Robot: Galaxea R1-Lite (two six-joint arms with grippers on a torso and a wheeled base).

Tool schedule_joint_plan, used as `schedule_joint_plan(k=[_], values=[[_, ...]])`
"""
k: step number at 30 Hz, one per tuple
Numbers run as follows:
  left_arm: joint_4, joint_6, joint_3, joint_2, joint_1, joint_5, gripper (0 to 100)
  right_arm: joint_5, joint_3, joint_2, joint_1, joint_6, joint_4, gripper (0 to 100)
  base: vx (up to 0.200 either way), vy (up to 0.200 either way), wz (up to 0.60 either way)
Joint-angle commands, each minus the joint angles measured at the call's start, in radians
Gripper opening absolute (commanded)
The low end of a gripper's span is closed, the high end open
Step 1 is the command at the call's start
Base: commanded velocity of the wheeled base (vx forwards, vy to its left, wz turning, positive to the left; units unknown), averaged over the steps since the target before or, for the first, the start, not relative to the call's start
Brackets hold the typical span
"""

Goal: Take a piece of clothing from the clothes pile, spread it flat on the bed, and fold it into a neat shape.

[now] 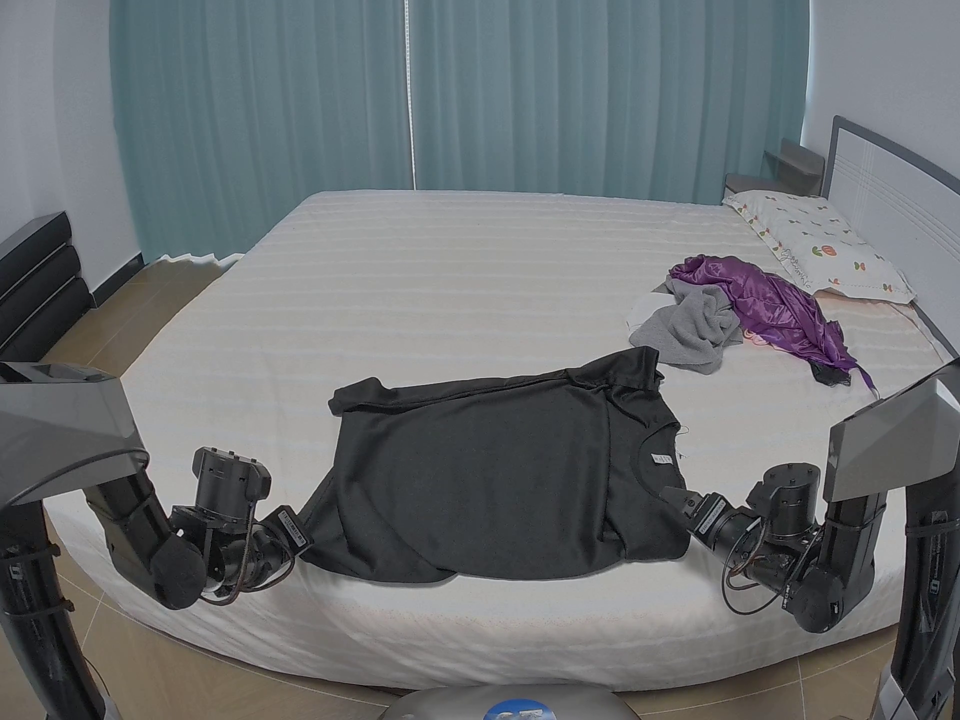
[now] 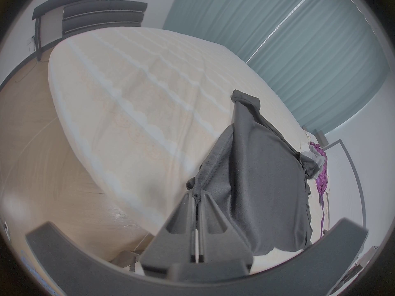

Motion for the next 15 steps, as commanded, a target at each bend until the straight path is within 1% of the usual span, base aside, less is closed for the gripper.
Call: schedule_joint_plan(k=[1, 6, 9, 10, 15], values=[[0.041, 0.024, 0.035, -0.121, 0.012, 0.001, 0, -0.005, -0.037, 0.075, 0.028, -0.006, -0.002, 100, 0.000, 0.000, 0.00], [0.138, 0.027, 0.024, -0.168, 0.012, 0.003, 0, -0.007, -0.107, 0.104, 0.031, -0.011, 0.033, 100, 0.000, 0.000, 0.00], [0.145, 0.028, 0.023, -0.170, 0.012, 0.004, 0, -0.005, -0.149, 0.098, 0.022, -0.011, 0.077, 100, 0.000, 0.000, 0.00], [0.144, 0.027, 0.021, -0.168, 0.012, 0.004, 0, -0.005, -0.159, 0.092, 0.022, -0.011, 0.083, 0, 0.000, 0.000, 0.00], [0.138, 0.027, 0.012, -0.162, 0.021, 0.004, 0, -0.005, -0.179, 0.041, 0.014, -0.011, 0.088, 0, 0.000, 0.000, 0.00]])
